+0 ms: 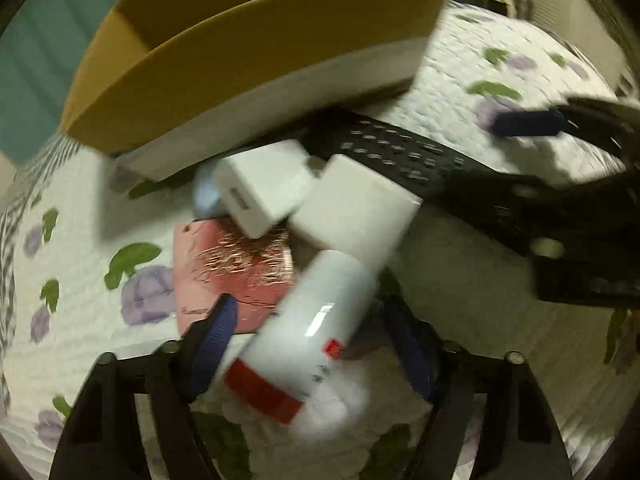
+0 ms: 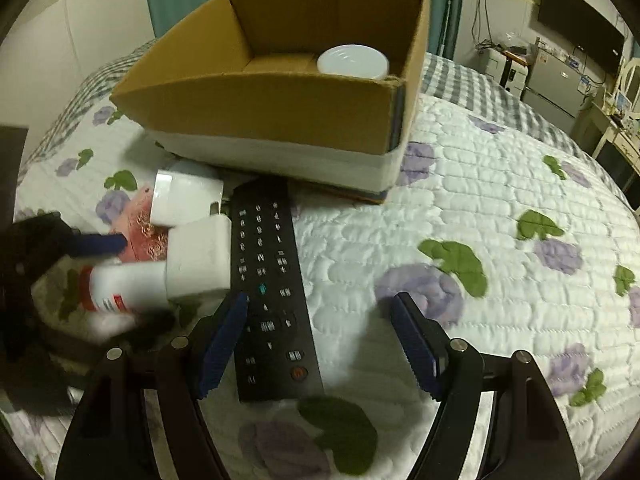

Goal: Organize rigid objects
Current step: 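Grasp the red-capped bottle with the left tool while the right tool grasps the remote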

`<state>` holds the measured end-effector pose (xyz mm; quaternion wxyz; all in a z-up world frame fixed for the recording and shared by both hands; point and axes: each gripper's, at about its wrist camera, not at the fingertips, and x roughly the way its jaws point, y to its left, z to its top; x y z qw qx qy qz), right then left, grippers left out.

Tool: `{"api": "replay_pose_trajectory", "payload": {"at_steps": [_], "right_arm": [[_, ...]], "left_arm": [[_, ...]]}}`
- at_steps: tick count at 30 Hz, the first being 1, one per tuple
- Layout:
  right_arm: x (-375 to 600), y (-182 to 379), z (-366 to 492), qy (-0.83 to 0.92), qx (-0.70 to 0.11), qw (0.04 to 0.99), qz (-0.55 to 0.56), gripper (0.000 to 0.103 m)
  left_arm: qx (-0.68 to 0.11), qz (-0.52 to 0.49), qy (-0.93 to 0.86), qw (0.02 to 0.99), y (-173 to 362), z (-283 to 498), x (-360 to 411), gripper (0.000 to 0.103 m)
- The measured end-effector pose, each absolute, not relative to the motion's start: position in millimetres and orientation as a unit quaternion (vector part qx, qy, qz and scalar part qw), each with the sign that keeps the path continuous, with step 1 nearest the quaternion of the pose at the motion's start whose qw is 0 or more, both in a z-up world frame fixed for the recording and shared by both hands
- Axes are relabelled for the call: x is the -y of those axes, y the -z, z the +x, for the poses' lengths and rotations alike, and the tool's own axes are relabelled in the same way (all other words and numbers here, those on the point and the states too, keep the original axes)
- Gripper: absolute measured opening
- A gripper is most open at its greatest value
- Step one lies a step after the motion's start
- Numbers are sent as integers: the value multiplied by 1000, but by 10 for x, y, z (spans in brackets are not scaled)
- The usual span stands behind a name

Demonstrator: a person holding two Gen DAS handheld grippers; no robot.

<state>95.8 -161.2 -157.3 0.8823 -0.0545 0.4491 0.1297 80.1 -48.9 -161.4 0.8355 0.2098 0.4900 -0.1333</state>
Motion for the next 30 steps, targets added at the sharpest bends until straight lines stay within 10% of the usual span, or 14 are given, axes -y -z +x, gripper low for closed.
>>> {"api": "replay_pose_trajectory", "payload": {"at_steps": [8, 27, 30], "right_arm": [[1414, 1641, 981, -185, -459, 867, -61, 43], [1553, 1002, 466, -126, -408, 902, -68, 39], [1577, 763, 438, -132, -394, 908, -60, 14]], "left_arm": [[-484, 189, 133, 844, 1488, 598, 444, 41], [-430, 60, 130, 891, 711, 478, 60, 37], [-413, 51, 129, 900, 547, 539, 14, 37]]}}
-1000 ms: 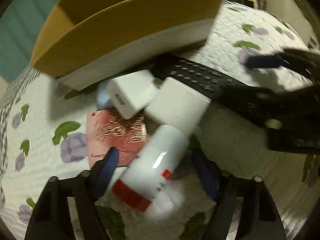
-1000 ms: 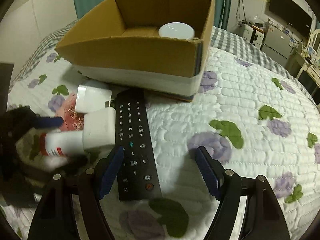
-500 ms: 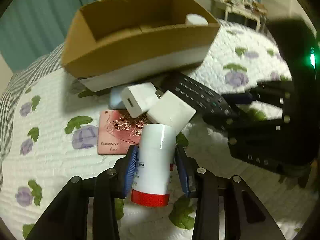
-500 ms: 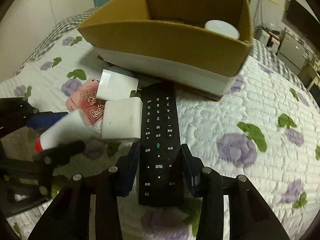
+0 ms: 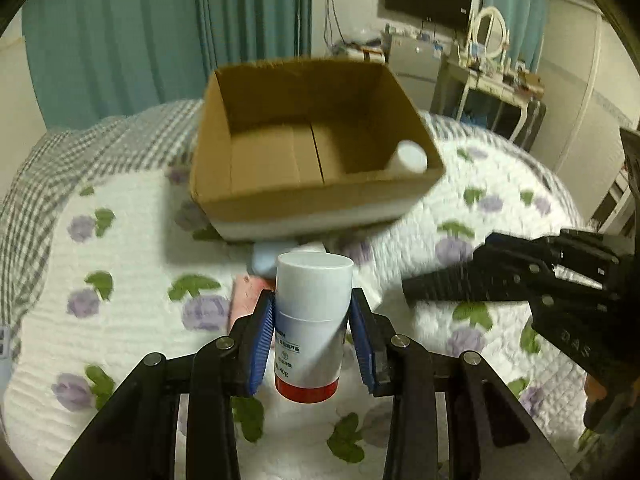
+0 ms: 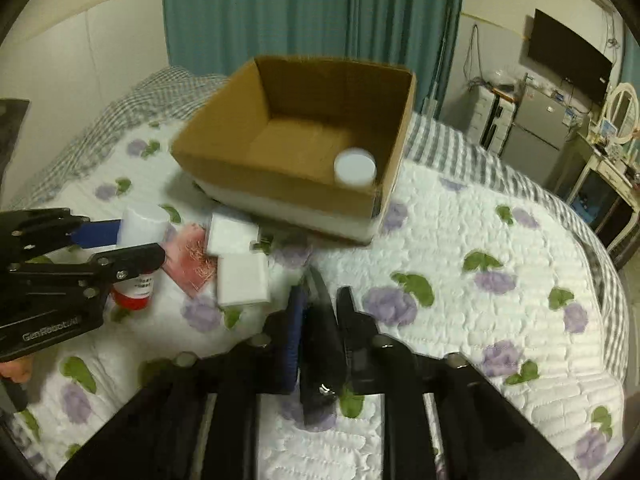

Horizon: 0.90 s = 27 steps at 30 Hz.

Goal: Organize rigid objects
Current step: 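Grasp the red-capped bottle with the left tool while the right tool grasps the remote, then carry the bottle into the box and release while the right tool releases the remote there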

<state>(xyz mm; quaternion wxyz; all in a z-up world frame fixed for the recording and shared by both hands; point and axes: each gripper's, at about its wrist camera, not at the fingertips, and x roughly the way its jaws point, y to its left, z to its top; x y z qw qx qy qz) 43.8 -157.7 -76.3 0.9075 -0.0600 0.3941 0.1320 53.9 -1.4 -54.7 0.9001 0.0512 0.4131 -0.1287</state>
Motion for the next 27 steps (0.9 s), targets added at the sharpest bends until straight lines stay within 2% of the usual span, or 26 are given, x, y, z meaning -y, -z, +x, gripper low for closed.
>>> {"api": "replay_pose_trajectory", "payload": {"at_steps": [6, 11, 19, 27], "right_arm": [[1477, 801, 481, -136, -411, 898, -79, 14], [1507, 661, 446, -137, -394, 906, -67, 14], [1439, 23, 570, -156, -345, 922, -79, 13], [1291, -616, 965, -172, -292, 934, -114, 13]], "left_arm": [[-398, 38, 134, 907, 434, 615, -23, 37], [-405, 32, 133, 904, 486, 670, -10, 37], [-373, 25, 145, 916, 152, 839, -7, 37], [-337, 24, 141, 931, -250, 1328, 51, 37]]}}
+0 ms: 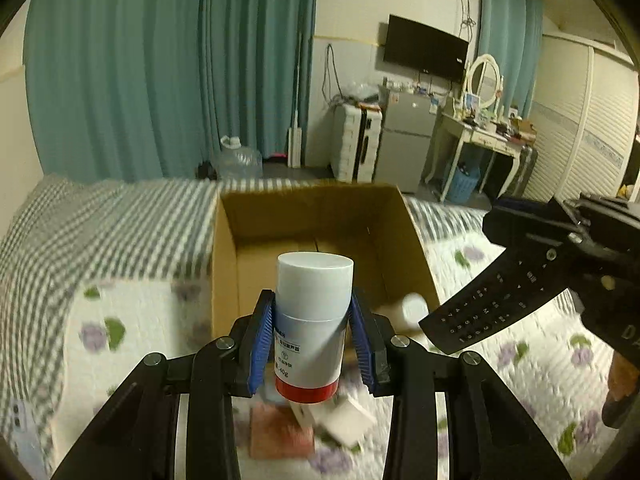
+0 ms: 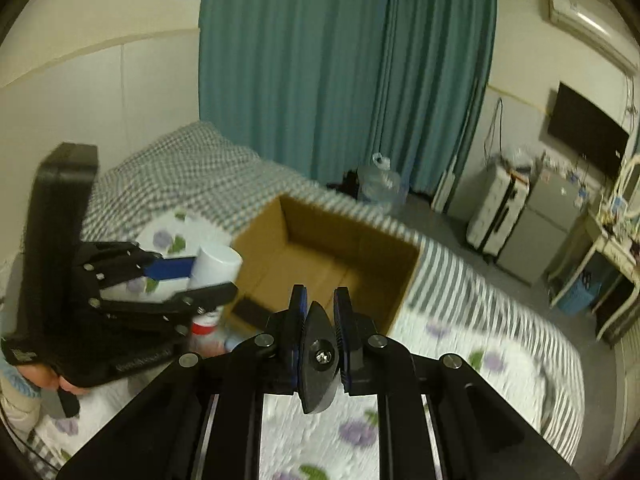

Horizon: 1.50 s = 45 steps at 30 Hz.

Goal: Organize rigid objects
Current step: 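Carry the bottle into the box and release while the right tool releases the remote there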

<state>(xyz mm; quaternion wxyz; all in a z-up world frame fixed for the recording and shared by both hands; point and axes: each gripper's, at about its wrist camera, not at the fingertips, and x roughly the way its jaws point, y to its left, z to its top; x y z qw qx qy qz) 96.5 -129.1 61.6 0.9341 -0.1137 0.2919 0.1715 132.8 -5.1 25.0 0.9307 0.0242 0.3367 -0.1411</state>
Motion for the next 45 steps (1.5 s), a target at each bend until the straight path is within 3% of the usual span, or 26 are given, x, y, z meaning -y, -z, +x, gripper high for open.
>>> {"api": "replay_pose_trajectory", "payload": {"at_steps": [7, 18, 22, 41, 43, 44, 45], "right_arm": [[1236, -800, 1434, -181, -265, 940, -118, 13], [1233, -421, 1914, -196, -286, 931, -111, 13], [1247, -323, 1981, -198, -296, 928, -107, 13], [1274, 111, 2422, -218, -354, 908, -61, 13], [1334, 96, 2506, -200, -343, 917, -50, 27], [1353, 70, 2515, -195, -336, 920, -44, 46], [1387, 38, 2515, -190, -325, 926, -35, 55]], "left_arm": [[-338, 37, 121, 933, -210, 1873, 101, 37], [-372, 39, 112, 921, 269, 2371, 173, 40], [-370, 37, 97, 923, 281, 2402, 186, 49], [-363, 49, 80, 927, 224, 2052, -64, 55], [-364, 48, 81, 927, 238, 2050, -70, 55], [-364, 47, 82, 927, 250, 2051, -83, 55], [-364, 47, 82, 927, 255, 2055, -90, 55]]}}
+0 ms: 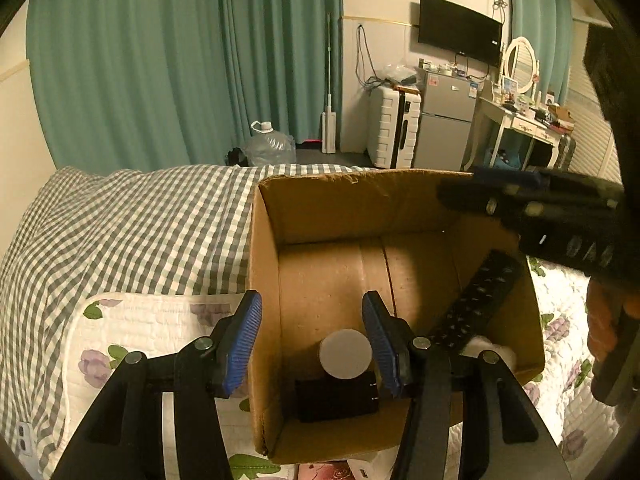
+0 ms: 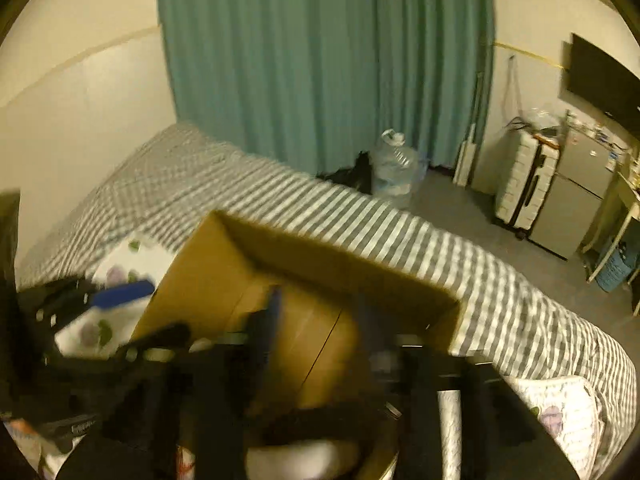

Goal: Organize rigid objects
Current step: 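Carry the bottle into the box and release while the right tool releases the remote there, then grasp a white charger with the right tool while the left tool approaches the pink card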

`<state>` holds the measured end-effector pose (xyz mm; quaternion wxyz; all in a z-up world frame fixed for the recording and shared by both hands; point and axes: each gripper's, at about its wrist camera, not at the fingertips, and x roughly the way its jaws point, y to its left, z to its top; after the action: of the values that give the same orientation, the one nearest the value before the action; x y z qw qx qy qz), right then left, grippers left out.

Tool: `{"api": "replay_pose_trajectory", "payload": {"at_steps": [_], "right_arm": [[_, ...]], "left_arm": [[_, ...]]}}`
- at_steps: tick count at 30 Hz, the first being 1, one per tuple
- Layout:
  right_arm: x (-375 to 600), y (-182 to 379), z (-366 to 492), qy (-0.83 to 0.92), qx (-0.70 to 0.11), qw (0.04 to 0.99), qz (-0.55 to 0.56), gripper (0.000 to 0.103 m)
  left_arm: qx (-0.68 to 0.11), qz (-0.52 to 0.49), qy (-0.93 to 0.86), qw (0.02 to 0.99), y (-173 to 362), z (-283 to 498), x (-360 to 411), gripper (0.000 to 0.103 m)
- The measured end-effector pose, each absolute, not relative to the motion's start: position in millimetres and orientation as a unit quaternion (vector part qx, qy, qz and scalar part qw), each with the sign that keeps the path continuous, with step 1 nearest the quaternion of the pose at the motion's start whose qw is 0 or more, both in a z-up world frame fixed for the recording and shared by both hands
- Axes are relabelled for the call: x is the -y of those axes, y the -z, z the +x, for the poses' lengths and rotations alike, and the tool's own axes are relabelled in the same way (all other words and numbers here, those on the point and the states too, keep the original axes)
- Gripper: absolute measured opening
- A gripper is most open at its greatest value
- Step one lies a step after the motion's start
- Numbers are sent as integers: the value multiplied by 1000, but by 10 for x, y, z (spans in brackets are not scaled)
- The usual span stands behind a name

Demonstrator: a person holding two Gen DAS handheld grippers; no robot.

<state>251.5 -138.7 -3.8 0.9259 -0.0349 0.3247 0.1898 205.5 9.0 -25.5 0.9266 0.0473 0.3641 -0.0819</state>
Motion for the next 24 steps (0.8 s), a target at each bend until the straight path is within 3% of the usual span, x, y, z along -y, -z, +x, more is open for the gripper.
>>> {"api": "replay_pose_trajectory", "payload": {"at_steps": [7, 9, 13, 20, 24], "right_arm": [[1338, -171, 2230, -166, -292, 940, -62, 56], [1311, -236, 2105, -161, -289, 941, -66, 64], [1217, -380, 1762, -143, -279, 945, -93, 66], [1144, -479, 1144, -130, -276, 949, -79, 85], [1084, -282, 946, -128, -300, 943, -71, 86]], "left_arm": [[-358, 35, 84, 929, 155, 1844, -121, 55], [-355, 30, 84, 931, 102, 1693, -163, 60], [-346, 25, 82, 934, 5, 1414, -260, 61], [-334, 15, 77, 939, -69, 1004, -463, 65], [-341, 21, 65, 937, 60, 866, -521, 65]]}}
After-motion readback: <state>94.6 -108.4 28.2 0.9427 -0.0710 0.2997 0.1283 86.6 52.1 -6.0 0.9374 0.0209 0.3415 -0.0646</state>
